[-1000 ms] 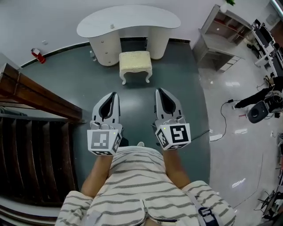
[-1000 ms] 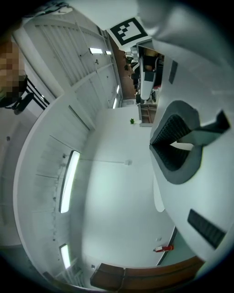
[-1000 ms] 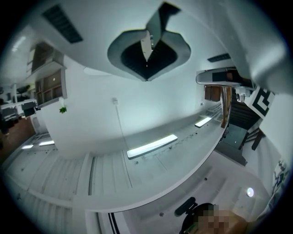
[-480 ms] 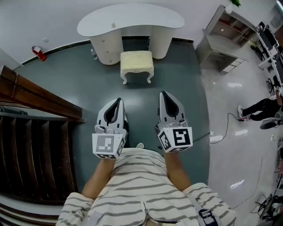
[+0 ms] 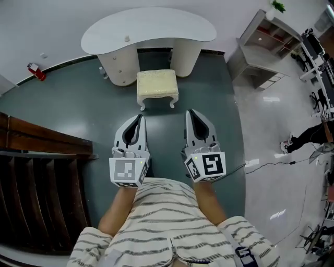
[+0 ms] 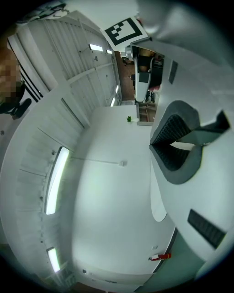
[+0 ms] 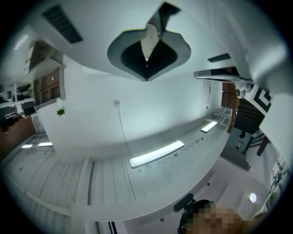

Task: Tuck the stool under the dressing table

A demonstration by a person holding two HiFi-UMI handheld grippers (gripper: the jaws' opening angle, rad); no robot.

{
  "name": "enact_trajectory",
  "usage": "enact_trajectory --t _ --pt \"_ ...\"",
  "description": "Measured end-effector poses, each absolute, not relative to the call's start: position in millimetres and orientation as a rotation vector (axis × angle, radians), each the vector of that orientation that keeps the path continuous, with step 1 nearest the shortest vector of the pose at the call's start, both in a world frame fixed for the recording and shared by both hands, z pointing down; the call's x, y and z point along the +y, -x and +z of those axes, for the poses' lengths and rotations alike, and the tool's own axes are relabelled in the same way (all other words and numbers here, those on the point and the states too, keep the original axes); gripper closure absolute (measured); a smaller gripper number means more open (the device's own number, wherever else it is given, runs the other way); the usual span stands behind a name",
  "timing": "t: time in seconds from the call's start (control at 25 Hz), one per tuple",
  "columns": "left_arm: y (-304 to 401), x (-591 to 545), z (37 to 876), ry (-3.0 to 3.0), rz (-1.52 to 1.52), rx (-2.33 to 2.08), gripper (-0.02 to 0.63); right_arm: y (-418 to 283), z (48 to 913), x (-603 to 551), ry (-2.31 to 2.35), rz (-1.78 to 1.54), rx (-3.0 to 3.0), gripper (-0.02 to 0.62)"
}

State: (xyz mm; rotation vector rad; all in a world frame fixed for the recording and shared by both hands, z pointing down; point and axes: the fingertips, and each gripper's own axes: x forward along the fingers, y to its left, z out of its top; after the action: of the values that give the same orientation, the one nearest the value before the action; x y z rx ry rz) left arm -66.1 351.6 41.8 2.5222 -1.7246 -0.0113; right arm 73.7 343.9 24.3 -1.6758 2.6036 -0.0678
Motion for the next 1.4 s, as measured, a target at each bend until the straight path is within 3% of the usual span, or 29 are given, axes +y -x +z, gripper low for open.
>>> enact_trajectory --t 0.76,1.4 --pt "117.7 110.3 86.3 -2.517 0.151 -1.554 0.6 -2.9 71.5 109.5 1.795 -0.251 2.599 0.583" --pt "139.1 28.8 152.3 -2.461 0.2 -1.432 0.6 35.1 134.9 22.3 1.911 -0.349 2.66 0.583"
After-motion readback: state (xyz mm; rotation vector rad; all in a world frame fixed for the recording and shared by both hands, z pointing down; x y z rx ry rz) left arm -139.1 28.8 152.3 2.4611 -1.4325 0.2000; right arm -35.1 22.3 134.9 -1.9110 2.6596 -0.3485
